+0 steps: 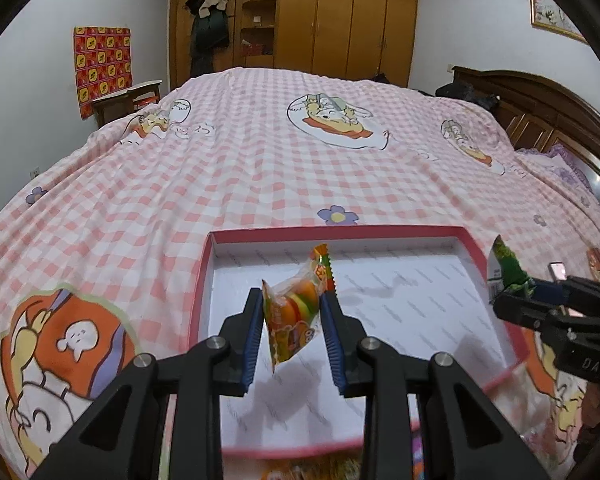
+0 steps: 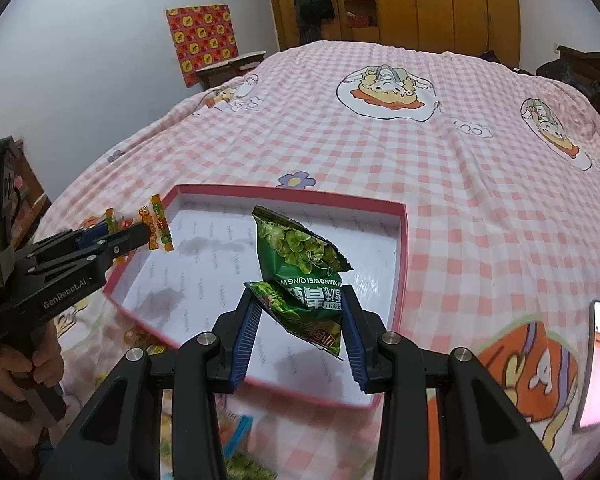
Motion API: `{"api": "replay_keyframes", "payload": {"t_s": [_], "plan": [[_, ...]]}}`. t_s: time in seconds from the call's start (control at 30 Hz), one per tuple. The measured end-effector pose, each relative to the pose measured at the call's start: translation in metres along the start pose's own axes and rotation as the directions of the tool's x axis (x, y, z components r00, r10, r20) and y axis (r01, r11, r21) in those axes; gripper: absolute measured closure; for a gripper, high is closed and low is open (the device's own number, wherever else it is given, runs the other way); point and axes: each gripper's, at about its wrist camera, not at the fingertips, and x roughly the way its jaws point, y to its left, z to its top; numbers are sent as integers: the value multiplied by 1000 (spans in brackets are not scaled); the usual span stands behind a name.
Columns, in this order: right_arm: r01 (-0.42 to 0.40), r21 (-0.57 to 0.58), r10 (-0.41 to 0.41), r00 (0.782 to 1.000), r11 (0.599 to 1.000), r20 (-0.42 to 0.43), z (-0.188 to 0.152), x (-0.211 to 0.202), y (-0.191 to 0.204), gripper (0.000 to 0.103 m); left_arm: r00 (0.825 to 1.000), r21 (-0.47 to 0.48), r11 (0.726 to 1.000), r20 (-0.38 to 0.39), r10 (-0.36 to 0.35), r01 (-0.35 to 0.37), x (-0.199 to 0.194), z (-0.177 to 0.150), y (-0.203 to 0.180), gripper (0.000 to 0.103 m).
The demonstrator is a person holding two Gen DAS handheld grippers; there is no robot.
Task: Organize snacks
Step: 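Lift both held snacks and carry them over the box lid, then open both tools to drop the snacks into the box lid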
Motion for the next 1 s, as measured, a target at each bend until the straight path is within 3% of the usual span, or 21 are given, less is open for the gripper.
{"api": "replay_keyframes", "payload": {"t_s": [0.43, 1.0], "plan": [[29, 39, -27, 999, 999, -47, 14, 49, -15, 62, 997, -32, 999, -71, 24, -26, 49, 4, 14, 73], [108, 39, -105, 992, 993, -73, 23, 85, -27, 62, 997, -36, 999, -74, 23, -26, 71, 8, 15, 73]]}}
